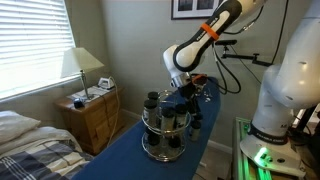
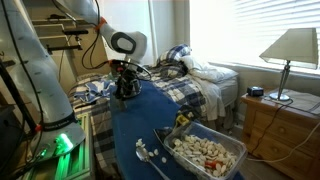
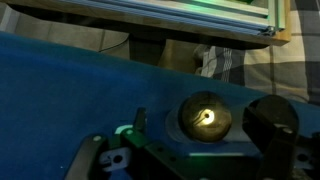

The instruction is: Pick up one container on the ironing board and put it on the top part of the seasoning rack

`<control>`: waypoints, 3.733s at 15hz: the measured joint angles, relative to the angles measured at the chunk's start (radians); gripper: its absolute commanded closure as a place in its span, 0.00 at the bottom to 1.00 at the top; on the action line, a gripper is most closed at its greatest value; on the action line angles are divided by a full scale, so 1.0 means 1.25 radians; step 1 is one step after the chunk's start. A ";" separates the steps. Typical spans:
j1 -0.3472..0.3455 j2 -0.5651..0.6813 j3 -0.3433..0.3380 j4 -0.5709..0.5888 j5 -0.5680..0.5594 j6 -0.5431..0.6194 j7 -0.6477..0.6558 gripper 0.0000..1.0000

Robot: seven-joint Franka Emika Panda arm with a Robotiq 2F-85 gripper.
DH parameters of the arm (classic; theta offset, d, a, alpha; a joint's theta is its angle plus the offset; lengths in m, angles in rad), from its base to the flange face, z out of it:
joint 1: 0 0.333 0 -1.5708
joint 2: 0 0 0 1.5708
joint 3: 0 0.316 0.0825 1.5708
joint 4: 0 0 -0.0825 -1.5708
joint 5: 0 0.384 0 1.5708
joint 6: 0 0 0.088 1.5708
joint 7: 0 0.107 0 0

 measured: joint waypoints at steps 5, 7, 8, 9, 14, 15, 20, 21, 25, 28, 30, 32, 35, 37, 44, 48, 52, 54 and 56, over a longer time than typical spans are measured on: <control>-0.001 0.008 -0.001 0.001 0.012 -0.004 0.000 0.50; -0.001 0.010 -0.001 0.002 0.014 -0.004 0.000 0.62; -0.001 0.011 -0.002 0.003 0.015 -0.004 0.000 0.70; -0.002 0.011 -0.002 0.003 0.016 -0.004 0.000 0.75; -0.004 0.011 -0.003 0.004 0.017 -0.004 0.000 0.75; -0.004 0.011 -0.003 0.004 0.017 -0.004 0.000 0.75; -0.004 0.010 -0.003 0.046 0.017 -0.037 0.001 0.75; -0.004 0.009 -0.003 0.062 0.017 -0.054 0.002 0.75; -0.004 0.005 -0.001 0.135 0.014 -0.150 0.005 0.75; -0.002 0.002 0.006 0.195 0.009 -0.226 0.009 0.75; -0.001 0.001 0.013 0.237 0.005 -0.274 0.013 0.75; 0.000 0.001 0.020 0.277 -0.003 -0.322 0.023 0.50; 0.000 0.001 0.027 0.311 -0.018 -0.357 0.029 0.50; 0.000 0.002 0.027 0.312 -0.021 -0.359 0.029 0.75; 0.014 -0.001 0.048 0.349 -0.022 -0.363 0.027 0.75; 0.034 -0.004 0.072 0.409 -0.022 -0.395 0.027 0.75; 0.042 -0.004 0.084 0.446 -0.026 -0.421 0.027 0.75; 0.045 -0.002 0.086 0.457 -0.026 -0.422 0.026 0.75; 0.048 0.000 0.087 0.462 -0.026 -0.422 0.023 0.75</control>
